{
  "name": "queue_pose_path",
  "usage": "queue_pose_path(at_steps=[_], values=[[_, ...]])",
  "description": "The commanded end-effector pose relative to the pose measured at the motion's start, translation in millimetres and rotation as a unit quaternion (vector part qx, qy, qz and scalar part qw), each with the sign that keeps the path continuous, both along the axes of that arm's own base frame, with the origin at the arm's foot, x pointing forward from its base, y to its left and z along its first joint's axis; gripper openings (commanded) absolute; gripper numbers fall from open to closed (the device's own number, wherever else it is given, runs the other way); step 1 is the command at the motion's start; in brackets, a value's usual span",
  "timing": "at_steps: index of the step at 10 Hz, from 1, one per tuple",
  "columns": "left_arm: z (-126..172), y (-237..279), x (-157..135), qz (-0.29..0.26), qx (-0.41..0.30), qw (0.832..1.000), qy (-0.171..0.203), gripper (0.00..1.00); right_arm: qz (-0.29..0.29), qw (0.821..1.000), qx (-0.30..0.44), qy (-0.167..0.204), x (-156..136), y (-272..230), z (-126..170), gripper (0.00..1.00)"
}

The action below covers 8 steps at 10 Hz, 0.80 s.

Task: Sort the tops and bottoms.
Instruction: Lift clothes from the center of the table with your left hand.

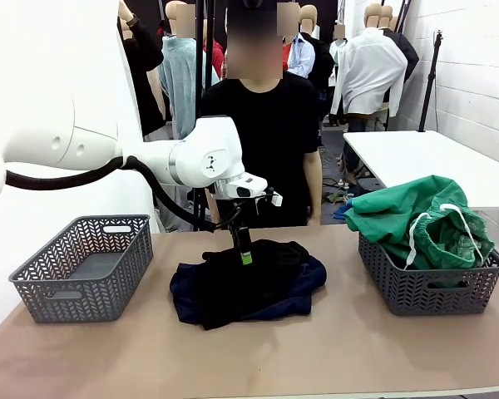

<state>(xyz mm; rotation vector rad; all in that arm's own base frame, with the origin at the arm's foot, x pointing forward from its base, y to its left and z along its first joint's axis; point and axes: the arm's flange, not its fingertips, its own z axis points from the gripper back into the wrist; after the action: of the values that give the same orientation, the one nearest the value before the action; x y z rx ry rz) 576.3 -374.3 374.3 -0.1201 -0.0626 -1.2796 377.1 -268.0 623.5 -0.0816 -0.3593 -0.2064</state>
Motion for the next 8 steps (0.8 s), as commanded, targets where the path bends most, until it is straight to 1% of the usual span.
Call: queue_pose_path(at_steps=[1, 3, 4, 5, 6, 8], values=[[-9.4, 2.8, 8.0, -0.002, -0.012, 1.000, 0.000, 1.00, 0.004, 1.000, -0.005, 0.005, -2.3, 1.2, -2.3, 1.00], [-14.3, 5.6, 14.8, -0.001, -0.013, 1.000, 0.006, 1.00, 0.004, 1.000, -0.005, 0.005, -2.3, 1.2, -2.3, 1.00], [-17.3, 7.8, 17.9, 0.005, -0.011, 1.000, 0.016, 1.00, 0.004, 1.000, -0.005, 0.005, -2.3, 1.2, -2.3, 1.00], [-19.0, 8.9, 19.8, 0.009, -0.009, 1.000, 0.013, 1.00, 0.004, 1.000, -0.005, 0.005, -2.3, 1.2, -2.3, 1.00], [-20.6, 9.7, 21.3, 0.008, -0.010, 1.000, 0.022, 0.92, 0.004, 1.000, -0.005, 0.005, -2.3, 1.2, -2.3, 1.00], [-22.3, 10.7, 22.7, 0.009, -0.009, 1.000, 0.027, 0.52, 0.004, 1.000, -0.005, 0.005, -2.3, 1.2, -2.3, 1.00]])
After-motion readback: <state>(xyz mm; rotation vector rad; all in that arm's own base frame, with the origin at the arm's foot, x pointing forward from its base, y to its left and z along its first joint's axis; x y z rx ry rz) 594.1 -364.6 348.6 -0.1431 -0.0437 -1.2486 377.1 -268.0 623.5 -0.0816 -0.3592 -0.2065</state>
